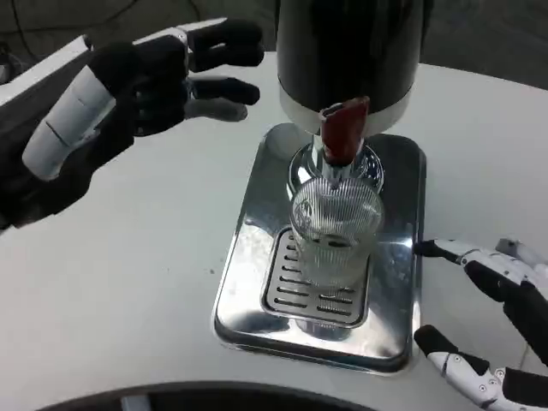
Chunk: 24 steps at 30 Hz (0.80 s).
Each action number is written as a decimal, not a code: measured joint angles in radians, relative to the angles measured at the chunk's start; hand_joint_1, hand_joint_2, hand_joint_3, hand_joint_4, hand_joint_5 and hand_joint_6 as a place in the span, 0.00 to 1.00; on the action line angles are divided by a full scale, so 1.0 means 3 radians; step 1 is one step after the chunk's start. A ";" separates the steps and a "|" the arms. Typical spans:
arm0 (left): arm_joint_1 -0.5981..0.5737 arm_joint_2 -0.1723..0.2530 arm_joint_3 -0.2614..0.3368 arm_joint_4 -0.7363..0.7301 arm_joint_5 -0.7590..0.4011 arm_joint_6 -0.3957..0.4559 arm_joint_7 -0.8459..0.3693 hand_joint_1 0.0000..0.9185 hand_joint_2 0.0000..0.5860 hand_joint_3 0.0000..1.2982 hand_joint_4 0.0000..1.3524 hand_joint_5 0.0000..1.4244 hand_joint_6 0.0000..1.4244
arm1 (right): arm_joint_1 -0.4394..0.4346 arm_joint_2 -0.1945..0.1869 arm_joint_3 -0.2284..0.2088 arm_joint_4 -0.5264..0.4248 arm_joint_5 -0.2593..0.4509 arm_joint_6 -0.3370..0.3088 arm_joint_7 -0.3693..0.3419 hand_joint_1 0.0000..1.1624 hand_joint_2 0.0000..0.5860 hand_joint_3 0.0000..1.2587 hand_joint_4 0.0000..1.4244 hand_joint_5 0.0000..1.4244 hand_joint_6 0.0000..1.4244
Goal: Grasp the cup under the faucet to collect the drink, then remove the cup.
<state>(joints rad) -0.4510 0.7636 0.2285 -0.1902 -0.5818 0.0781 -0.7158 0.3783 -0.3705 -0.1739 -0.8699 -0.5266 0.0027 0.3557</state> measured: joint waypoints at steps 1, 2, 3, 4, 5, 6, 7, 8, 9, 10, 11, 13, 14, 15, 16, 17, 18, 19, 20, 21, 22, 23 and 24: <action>-0.0041 -0.0012 -0.0021 0.0003 0.0005 0.0024 -0.0006 0.00 0.18 0.14 0.09 0.16 0.16 | 0.0011 0.0000 0.0000 -0.0002 0.0000 0.0000 0.0000 0.41 0.70 0.16 0.11 0.10 0.00; -0.0093 -0.0028 -0.0052 0.0006 0.0011 0.0052 -0.0023 0.00 0.18 0.14 0.09 0.16 0.16 | 0.0028 0.0000 0.0004 -0.0003 0.0001 -0.0001 0.0000 0.41 0.70 0.16 0.11 0.10 0.00; -0.0136 -0.0043 -0.0073 0.0008 0.0016 0.0064 -0.0038 0.00 0.18 0.14 0.09 0.16 0.16 | 0.0046 0.0000 0.0009 -0.0005 0.0002 -0.0003 0.0000 0.41 0.70 0.16 0.11 0.10 0.00; -0.0205 -0.0076 -0.0115 0.0021 0.0023 0.0081 -0.0042 0.00 0.18 0.14 0.09 0.16 0.16 | 0.0063 0.0000 0.0009 -0.0006 0.0002 -0.0004 0.0000 0.41 0.70 0.16 0.11 0.10 0.00; -0.0244 -0.0096 -0.0143 0.0027 0.0025 0.0087 -0.0046 0.00 0.18 0.14 0.09 0.16 0.16 | 0.0072 0.0001 0.0010 -0.0008 0.0005 -0.0008 0.0000 0.41 0.70 0.16 0.11 0.10 0.00; -0.0303 -0.0124 -0.0185 0.0040 0.0046 0.0104 -0.0054 0.00 0.18 0.14 0.09 0.16 0.16 | 0.0089 0.0002 0.0003 -0.0014 0.0010 -0.0012 0.0000 0.41 0.70 0.16 0.11 0.10 0.00; -0.0352 -0.0142 -0.0219 0.0053 0.0082 0.0112 -0.0057 0.00 0.18 0.14 0.09 0.16 0.16 | 0.0104 0.0001 -0.0001 -0.0018 0.0012 -0.0017 0.0000 0.41 0.70 0.16 0.11 0.10 0.00; -0.0399 -0.0160 -0.0255 0.0069 0.0125 0.0121 -0.0058 0.00 0.18 0.13 0.09 0.16 0.16 | 0.0120 0.0001 -0.0006 -0.0023 0.0015 -0.0022 0.0000 0.41 0.70 0.16 0.11 0.10 0.00; -0.0457 -0.0186 -0.0300 0.0091 0.0152 0.0137 -0.0061 0.00 0.18 0.13 0.09 0.16 0.16 | 0.0139 0.0000 -0.0014 -0.0030 0.0020 -0.0027 0.0000 0.41 0.70 0.16 0.11 0.10 0.00; -0.0520 -0.0226 -0.0343 0.0121 0.0163 0.0146 -0.0069 0.00 0.18 0.13 0.09 0.16 0.16 | 0.0155 -0.0002 -0.0024 -0.0035 0.0022 -0.0035 0.0000 0.41 0.70 0.16 0.11 0.10 0.00; -0.0561 -0.0250 -0.0371 0.0143 0.0174 0.0154 -0.0076 0.00 0.18 0.13 0.09 0.16 0.16 | 0.0162 -0.0002 -0.0032 -0.0040 0.0025 -0.0040 0.0000 0.41 0.70 0.16 0.11 0.10 0.00; -0.0659 -0.0294 -0.0430 0.0198 0.0244 0.0183 -0.0107 0.00 0.18 0.13 0.09 0.16 0.16 | 0.0184 -0.0004 -0.0056 -0.0069 0.0040 -0.0041 0.0000 0.41 0.70 0.16 0.11 0.10 0.00; -0.0692 -0.0319 -0.0440 0.0224 0.0264 0.0203 -0.0118 0.00 0.18 0.13 0.09 0.16 0.16 | 0.0191 -0.0005 -0.0063 -0.0083 0.0047 -0.0041 0.0000 0.41 0.70 0.16 0.11 0.10 0.00; -0.0720 -0.0339 -0.0451 0.0248 0.0275 0.0223 -0.0127 0.00 0.18 0.13 0.09 0.16 0.16 | 0.0197 -0.0005 -0.0072 -0.0096 0.0053 -0.0042 0.0000 0.41 0.70 0.16 0.11 0.10 0.00; -0.0749 -0.0361 -0.0467 0.0280 0.0284 0.0230 -0.0138 0.00 0.18 0.13 0.09 0.16 0.16 | 0.0203 -0.0005 -0.0085 -0.0107 0.0060 -0.0043 0.0000 0.41 0.70 0.16 0.11 0.10 0.00; -0.0778 -0.0385 -0.0486 0.0306 0.0298 0.0233 -0.0144 0.00 0.18 0.13 0.09 0.16 0.16 | 0.0209 -0.0006 -0.0095 -0.0111 0.0067 -0.0044 0.0000 0.41 0.70 0.16 0.11 0.10 0.00; -0.0799 -0.0400 -0.0507 0.0327 0.0310 0.0233 -0.0151 0.00 0.18 0.13 0.09 0.16 0.16 | 0.0216 -0.0006 -0.0100 -0.0115 0.0071 -0.0047 0.0000 0.41 0.70 0.16 0.11 0.10 0.00; -0.0840 -0.0421 -0.0537 0.0360 0.0363 0.0236 -0.0168 0.00 0.18 0.13 0.09 0.16 0.16 | 0.0231 -0.0006 -0.0112 -0.0119 0.0075 -0.0054 0.0000 0.41 0.70 0.16 0.11 0.10 0.00; -0.0870 -0.0446 -0.0561 0.0391 0.0392 0.0239 -0.0183 0.00 0.18 0.13 0.08 0.16 0.16 | 0.0245 -0.0005 -0.0118 -0.0123 0.0078 -0.0061 0.0000 0.41 0.70 0.16 0.11 0.10 0.00; -0.0887 -0.0464 -0.0568 0.0409 0.0402 0.0241 -0.0193 0.00 0.18 0.13 0.08 0.16 0.16 | 0.0254 -0.0004 -0.0118 -0.0124 0.0078 -0.0065 0.0000 0.41 0.70 0.16 0.11 0.10 0.00; -0.0899 -0.0477 -0.0573 0.0423 0.0413 0.0243 -0.0207 0.00 0.18 0.13 0.08 0.16 0.16 | 0.0265 -0.0003 -0.0119 -0.0128 0.0078 -0.0068 0.0000 0.41 0.70 0.16 0.11 0.10 0.00; -0.0915 -0.0495 -0.0581 0.0440 0.0423 0.0245 -0.0220 0.00 0.18 0.13 0.08 0.16 0.16 | 0.0272 -0.0001 -0.0118 -0.0133 0.0078 -0.0072 0.0000 0.41 0.70 0.16 0.11 0.10 0.00; -0.0929 -0.0509 -0.0588 0.0449 0.0433 0.0249 -0.0235 0.00 0.18 0.13 0.08 0.16 0.16 | 0.0273 0.0000 -0.0118 -0.0137 0.0078 -0.0076 0.0000 0.41 0.70 0.16 0.11 0.10 0.00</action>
<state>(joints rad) -0.7298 0.6108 0.0520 -0.0555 -0.4519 0.1526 -0.7863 0.4601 -0.3704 -0.2093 -0.9109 -0.5033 -0.0201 0.3557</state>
